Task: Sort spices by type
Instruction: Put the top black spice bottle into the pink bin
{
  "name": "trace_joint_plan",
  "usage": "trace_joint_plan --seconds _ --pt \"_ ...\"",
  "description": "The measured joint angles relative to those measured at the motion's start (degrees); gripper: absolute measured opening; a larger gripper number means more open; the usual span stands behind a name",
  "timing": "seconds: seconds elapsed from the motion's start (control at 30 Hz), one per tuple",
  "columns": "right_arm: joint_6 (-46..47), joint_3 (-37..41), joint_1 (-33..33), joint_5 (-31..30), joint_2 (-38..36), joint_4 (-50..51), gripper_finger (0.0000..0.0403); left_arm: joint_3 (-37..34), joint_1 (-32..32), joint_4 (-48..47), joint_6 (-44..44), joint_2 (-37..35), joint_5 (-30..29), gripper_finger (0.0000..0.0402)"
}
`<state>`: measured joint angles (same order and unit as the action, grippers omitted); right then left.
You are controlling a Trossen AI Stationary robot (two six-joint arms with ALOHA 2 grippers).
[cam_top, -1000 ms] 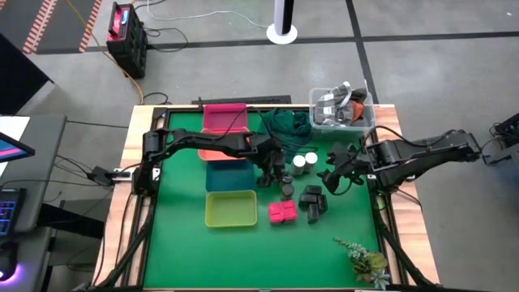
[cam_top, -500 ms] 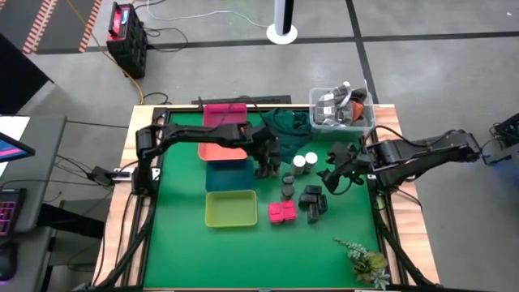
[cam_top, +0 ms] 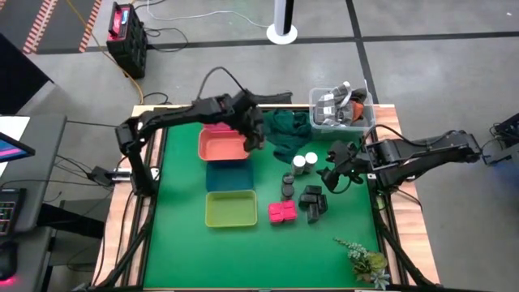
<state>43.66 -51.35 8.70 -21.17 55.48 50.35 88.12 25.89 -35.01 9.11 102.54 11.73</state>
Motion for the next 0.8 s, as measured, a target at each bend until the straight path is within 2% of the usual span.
trace_joint_plan --seconds 0.1,0.4,0.57,0.8 --pt "-0.17 0.0 0.01 -0.95 0.0 0.01 0.0327 0.0 2.29 -1.13 0.35 -1.84 -1.72 0.0205" --pt "-0.2 0.0 -0.27 -2.45 0.0 0.03 0.0327 -1.8 9.1 0.05 -0.31 -6.57 -2.04 0.0205" --pt "0.6 0.0 -0.19 -2.99 0.02 -0.32 0.0327 -10.25 13.86 2.73 -3.35 -9.33 -2.43 0.0205" --pt "1.74 0.0 -0.23 -3.21 0.0 -0.35 0.0327 -26.0 19.58 23.11 -11.78 -19.27 -9.38 0.0205"
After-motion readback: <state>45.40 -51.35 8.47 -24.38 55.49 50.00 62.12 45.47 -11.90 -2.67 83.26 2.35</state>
